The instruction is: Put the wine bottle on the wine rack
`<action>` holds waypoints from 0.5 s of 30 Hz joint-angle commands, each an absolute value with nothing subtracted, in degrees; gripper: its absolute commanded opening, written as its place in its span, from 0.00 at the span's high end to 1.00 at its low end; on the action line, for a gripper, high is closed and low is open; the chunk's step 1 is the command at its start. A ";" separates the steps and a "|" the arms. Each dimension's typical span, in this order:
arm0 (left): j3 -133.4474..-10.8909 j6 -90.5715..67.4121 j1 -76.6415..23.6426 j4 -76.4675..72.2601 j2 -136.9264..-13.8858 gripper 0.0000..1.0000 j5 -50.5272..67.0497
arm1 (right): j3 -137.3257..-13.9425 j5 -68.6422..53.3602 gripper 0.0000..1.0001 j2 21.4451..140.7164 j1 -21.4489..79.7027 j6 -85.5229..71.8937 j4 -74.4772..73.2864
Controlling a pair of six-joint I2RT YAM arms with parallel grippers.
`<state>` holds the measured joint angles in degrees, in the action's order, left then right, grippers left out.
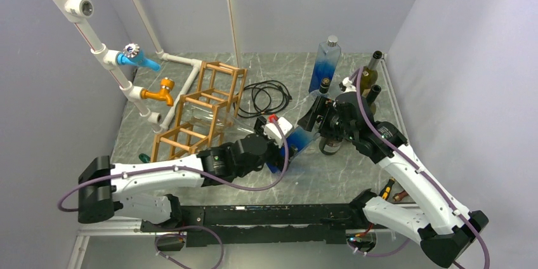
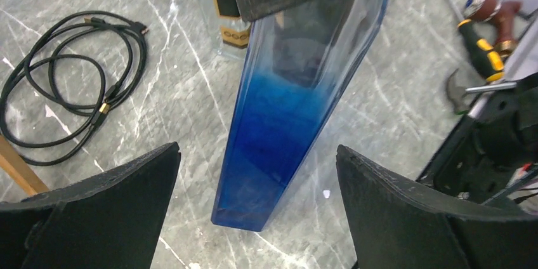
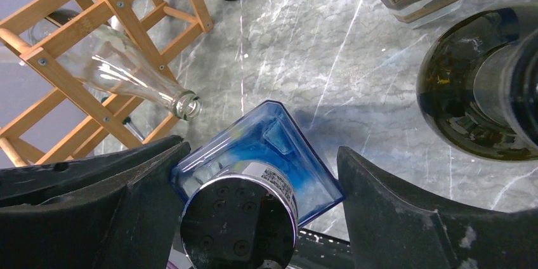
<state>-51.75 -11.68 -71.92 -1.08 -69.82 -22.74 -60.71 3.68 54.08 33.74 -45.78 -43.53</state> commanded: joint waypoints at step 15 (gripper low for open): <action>-55.09 -2.64 -72.08 -10.82 -77.54 0.01 -22.95 | -63.91 -2.35 1.00 51.24 33.84 -50.97 -35.12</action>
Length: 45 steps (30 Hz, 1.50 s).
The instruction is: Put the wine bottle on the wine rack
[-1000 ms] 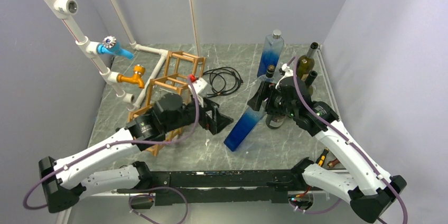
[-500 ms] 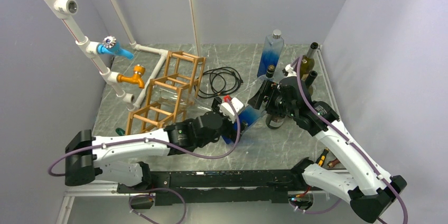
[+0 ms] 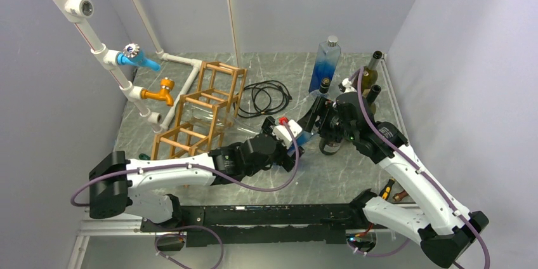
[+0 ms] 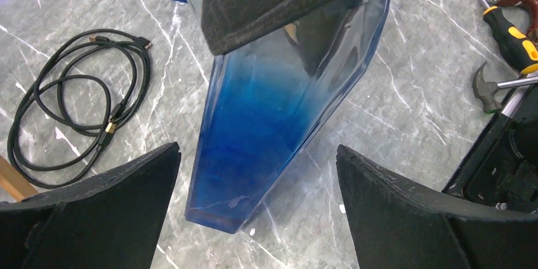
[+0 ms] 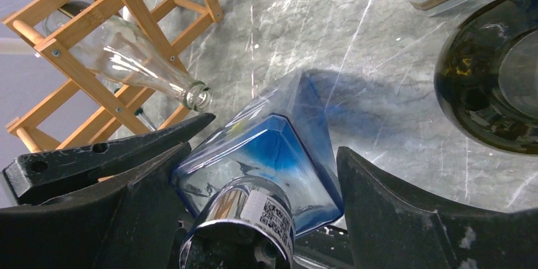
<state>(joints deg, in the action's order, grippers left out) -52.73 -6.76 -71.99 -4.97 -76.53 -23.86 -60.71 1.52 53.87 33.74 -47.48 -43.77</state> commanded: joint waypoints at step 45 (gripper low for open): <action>-52.02 11.93 -68.12 -2.64 -76.18 1.00 -4.29 | -61.80 -17.81 0.25 48.66 33.84 -37.49 -38.18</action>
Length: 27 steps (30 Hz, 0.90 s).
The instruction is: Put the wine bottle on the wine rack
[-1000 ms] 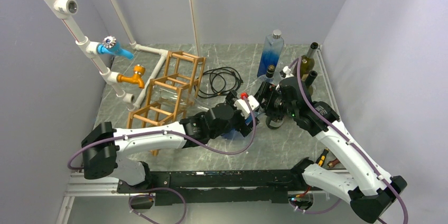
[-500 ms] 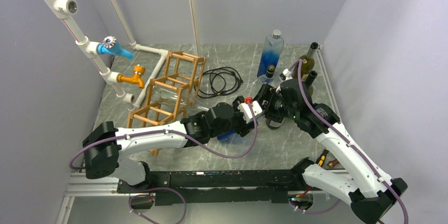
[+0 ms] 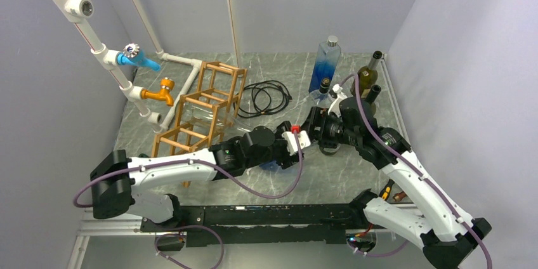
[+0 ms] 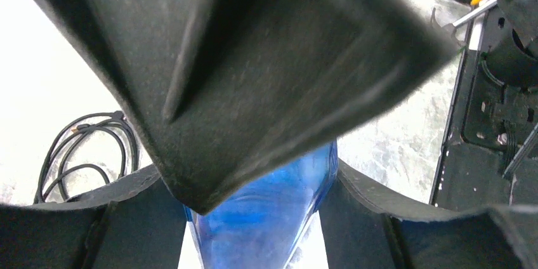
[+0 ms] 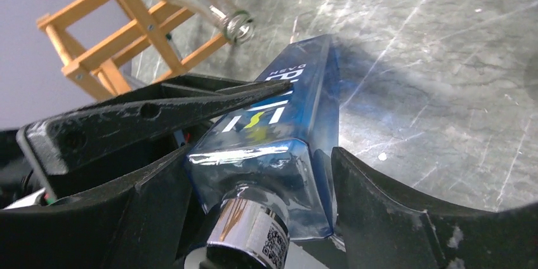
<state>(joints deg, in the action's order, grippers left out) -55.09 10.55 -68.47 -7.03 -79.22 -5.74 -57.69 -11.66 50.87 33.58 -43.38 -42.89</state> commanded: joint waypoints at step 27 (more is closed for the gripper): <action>-69.62 21.65 -68.64 35.44 -81.11 1.00 0.33 | -76.62 -4.16 0.00 51.59 33.84 -19.56 -52.74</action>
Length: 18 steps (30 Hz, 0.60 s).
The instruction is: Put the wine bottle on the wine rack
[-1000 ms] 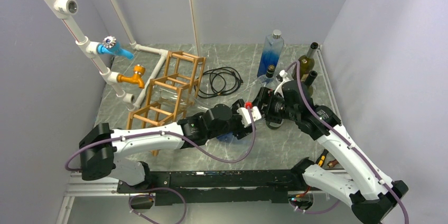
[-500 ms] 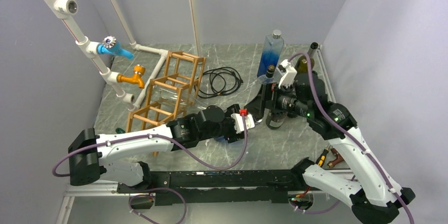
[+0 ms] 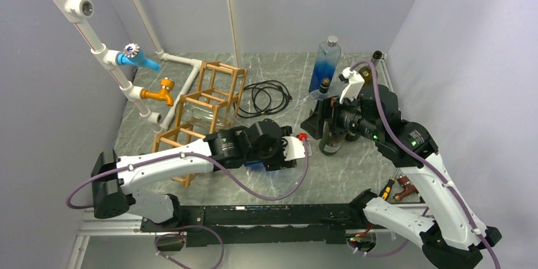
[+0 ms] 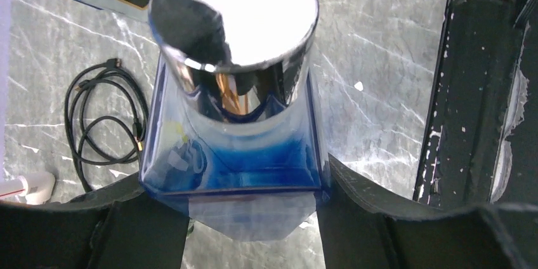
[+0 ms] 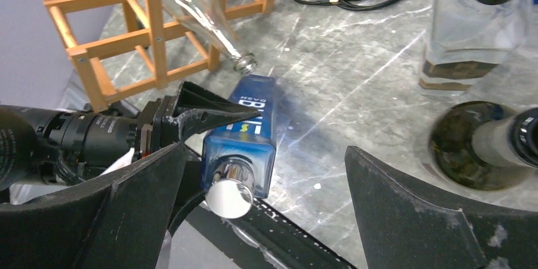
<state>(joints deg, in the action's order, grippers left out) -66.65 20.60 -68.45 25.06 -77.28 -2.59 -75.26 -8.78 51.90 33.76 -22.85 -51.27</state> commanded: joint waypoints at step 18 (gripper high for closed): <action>-71.92 21.21 -71.28 33.36 -100.25 1.00 3.04 | -76.38 2.97 0.00 45.04 33.77 -15.46 -51.80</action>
